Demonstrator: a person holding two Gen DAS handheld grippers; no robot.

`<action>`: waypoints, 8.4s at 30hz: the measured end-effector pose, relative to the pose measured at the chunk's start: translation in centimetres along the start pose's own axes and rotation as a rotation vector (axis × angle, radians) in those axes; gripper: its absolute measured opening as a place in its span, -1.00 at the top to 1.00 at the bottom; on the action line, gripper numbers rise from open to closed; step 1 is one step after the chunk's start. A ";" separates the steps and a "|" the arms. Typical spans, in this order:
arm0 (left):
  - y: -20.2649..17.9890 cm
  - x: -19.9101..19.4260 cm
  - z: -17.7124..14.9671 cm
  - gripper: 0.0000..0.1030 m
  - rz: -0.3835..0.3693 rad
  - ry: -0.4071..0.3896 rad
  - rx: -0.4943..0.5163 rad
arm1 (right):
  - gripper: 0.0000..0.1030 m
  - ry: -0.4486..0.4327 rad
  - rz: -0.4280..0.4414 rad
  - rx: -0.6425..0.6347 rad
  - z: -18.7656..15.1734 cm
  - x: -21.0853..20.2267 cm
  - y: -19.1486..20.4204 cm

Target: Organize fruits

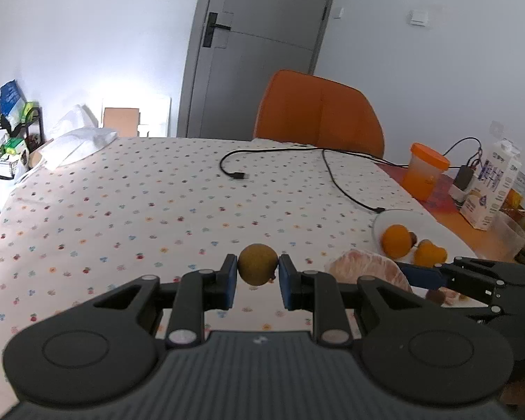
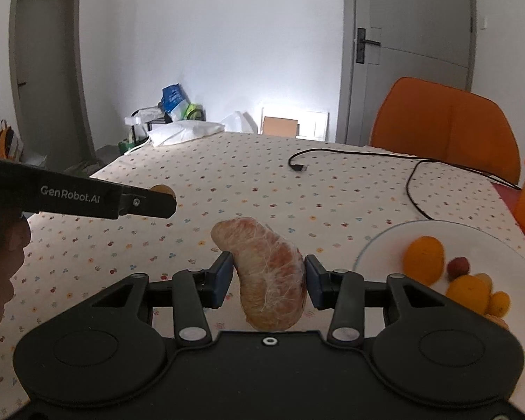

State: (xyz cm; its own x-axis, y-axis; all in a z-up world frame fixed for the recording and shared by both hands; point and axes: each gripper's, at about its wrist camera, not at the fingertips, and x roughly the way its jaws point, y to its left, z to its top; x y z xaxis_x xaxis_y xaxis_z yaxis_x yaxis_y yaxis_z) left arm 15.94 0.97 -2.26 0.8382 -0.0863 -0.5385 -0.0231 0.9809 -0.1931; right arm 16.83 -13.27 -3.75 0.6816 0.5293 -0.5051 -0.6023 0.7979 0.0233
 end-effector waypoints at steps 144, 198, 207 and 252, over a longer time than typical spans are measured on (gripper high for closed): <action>-3.8 -12.8 -4.4 -1.00 0.075 -0.076 0.059 | -1.00 -0.112 -0.130 0.238 -4.6 -14.2 -1.0; -1.8 -21.1 -6.8 -1.00 0.147 -0.140 0.070 | -1.00 -0.134 -0.087 0.176 -4.5 -20.1 4.7; -1.8 -21.1 -6.8 -1.00 0.145 -0.139 0.069 | -1.00 -0.130 -0.088 0.179 -4.5 -20.0 4.7; -2.0 -21.0 -7.1 -1.00 0.120 -0.109 0.075 | -1.00 -0.118 -0.093 0.174 -4.6 -20.0 4.4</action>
State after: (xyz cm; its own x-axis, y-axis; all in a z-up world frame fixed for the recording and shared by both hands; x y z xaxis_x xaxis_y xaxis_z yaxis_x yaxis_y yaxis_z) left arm -5.45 -0.43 3.65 0.8860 0.0473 -0.4613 -0.0888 0.9937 -0.0688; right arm -1.40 -21.69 2.46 0.7811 0.4731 -0.4076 -0.4610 0.8771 0.1346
